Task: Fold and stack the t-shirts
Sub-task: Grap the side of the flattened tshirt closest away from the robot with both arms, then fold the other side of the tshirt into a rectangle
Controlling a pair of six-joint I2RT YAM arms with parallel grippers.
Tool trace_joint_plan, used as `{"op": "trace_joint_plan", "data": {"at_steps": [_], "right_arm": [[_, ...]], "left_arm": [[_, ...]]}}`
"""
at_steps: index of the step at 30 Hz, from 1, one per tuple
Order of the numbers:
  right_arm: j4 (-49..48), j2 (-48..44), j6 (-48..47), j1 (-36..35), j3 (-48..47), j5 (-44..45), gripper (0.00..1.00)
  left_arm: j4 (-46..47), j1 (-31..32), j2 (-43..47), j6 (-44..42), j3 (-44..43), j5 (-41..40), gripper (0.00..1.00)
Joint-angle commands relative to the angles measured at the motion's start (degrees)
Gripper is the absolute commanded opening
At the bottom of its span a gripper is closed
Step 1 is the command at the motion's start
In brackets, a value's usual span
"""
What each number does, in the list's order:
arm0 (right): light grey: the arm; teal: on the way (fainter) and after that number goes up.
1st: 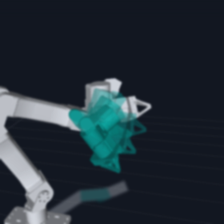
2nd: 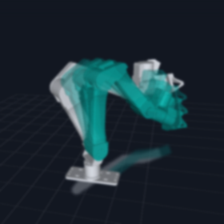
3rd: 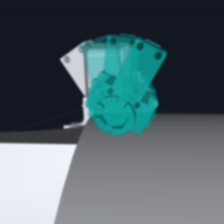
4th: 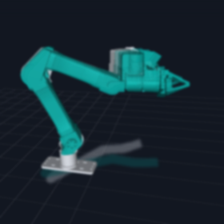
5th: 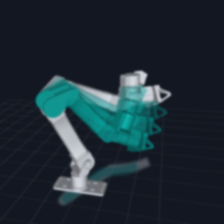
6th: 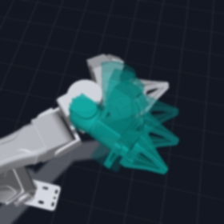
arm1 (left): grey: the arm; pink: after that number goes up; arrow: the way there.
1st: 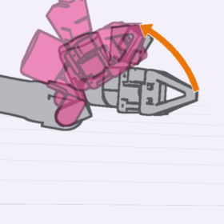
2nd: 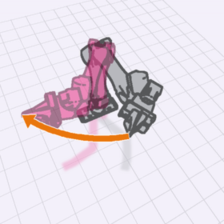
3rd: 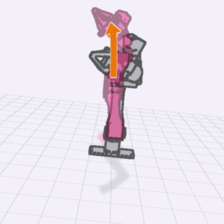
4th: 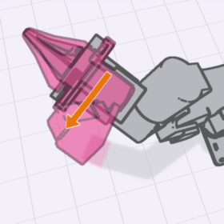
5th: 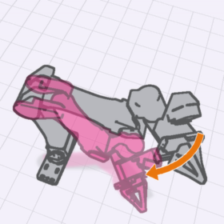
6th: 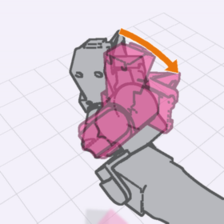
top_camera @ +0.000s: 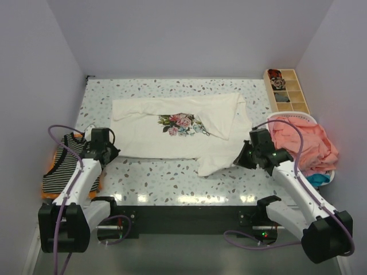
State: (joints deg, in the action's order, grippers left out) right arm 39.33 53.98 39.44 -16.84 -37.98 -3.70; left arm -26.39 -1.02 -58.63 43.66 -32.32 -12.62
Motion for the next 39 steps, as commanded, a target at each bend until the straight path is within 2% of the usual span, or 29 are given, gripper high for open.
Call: {"op": "trace_joint_plan", "data": {"at_steps": [1, 14, 27, 39], "right_arm": [[-4.4, 3.2, -2.8, -0.1, -4.9, 6.0, 0.0], [-8.7, 8.5, -7.7, 1.1, -13.5, 18.9, 0.0], [-13.8, 14.3, -9.4, 2.7, -17.7, 17.9, 0.0], [-17.2, 23.4, -11.5, 5.7, -24.9, 18.2, 0.0]], "left_arm": [[0.2, -0.5, -2.0, -2.1, -2.5, -1.8, 0.0], [2.0, -0.5, -6.6, -4.1, -4.4, -4.5, 0.0], [4.6, -0.7, -10.4, -5.3, -6.4, -4.9, 0.0], [7.3, -1.9, -19.8, -6.8, -14.3, -4.8, 0.0]]}}
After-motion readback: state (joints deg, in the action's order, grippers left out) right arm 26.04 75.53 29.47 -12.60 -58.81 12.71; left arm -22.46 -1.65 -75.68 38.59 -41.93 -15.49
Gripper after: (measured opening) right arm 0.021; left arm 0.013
